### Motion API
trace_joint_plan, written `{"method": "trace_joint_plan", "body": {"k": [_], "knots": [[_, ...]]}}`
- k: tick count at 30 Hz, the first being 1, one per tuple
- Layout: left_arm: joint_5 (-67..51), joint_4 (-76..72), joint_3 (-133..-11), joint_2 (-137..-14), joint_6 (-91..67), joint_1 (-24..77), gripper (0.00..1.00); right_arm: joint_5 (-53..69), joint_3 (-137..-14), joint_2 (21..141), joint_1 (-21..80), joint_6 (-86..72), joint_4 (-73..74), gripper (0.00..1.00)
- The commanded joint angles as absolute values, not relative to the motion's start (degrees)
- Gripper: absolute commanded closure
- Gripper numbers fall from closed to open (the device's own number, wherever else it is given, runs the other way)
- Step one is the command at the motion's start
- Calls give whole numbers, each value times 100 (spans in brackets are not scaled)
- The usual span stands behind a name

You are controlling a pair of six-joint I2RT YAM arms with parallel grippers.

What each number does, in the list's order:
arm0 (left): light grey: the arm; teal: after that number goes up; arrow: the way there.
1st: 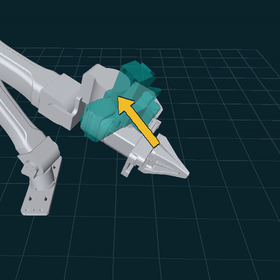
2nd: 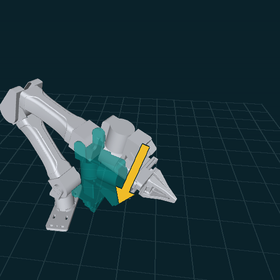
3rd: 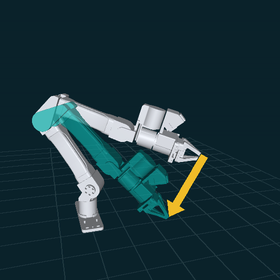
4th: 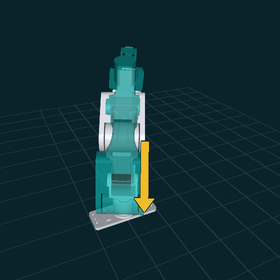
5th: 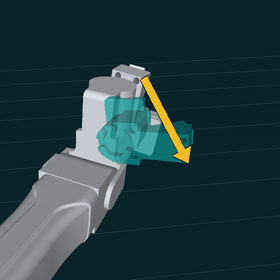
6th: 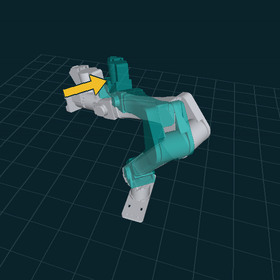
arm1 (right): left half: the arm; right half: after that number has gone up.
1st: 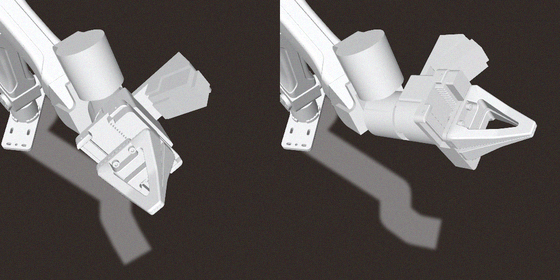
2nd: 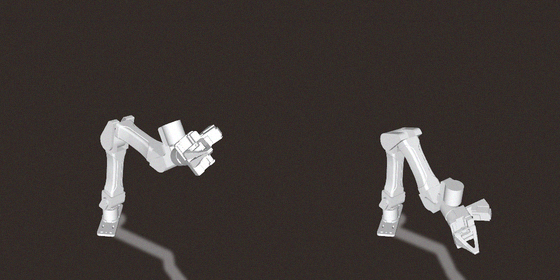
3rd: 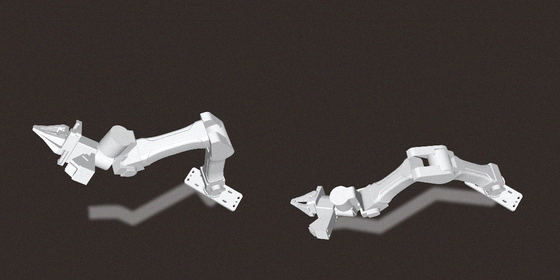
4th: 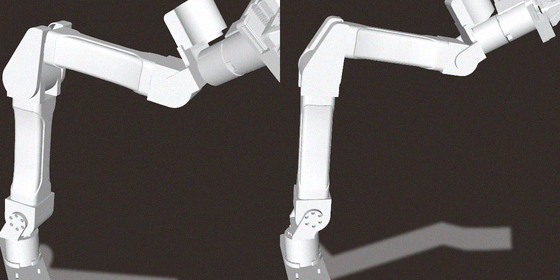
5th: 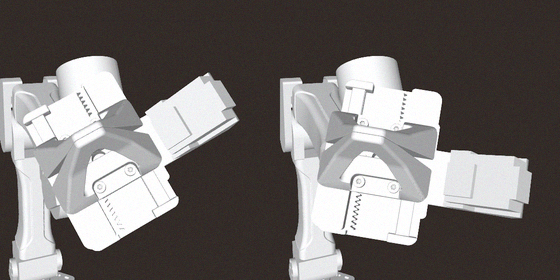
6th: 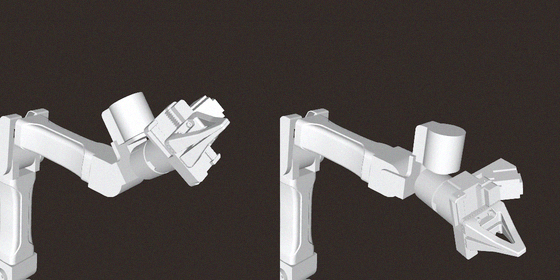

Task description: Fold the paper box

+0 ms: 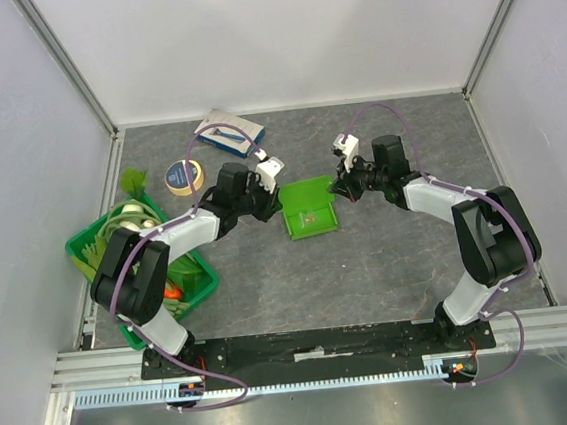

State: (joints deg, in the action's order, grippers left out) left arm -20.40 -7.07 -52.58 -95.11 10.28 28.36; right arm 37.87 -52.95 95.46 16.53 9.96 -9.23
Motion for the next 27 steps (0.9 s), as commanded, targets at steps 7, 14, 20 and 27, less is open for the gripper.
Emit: {"method": "trace_joint_plan", "body": {"k": [7, 14, 20, 27], "knots": [[-1777, -1046, -5519, -9606, 406, 2918, 94, 3219, -5265, 9273, 1819, 731, -1256, 100], [1005, -1080, -5722, -9879, -904, 3479, 98, -245, -4070, 8438, 2924, -799, -2635, 100], [2229, -1291, -5731, -10028, -1529, 3919, 98, -2937, -4237, 8675, 3787, -2018, -2268, 100], [2891, -1784, -5449, -9879, -1704, 4315, 98, -4288, -4377, 8763, 4192, -3504, -1583, 100]]}}
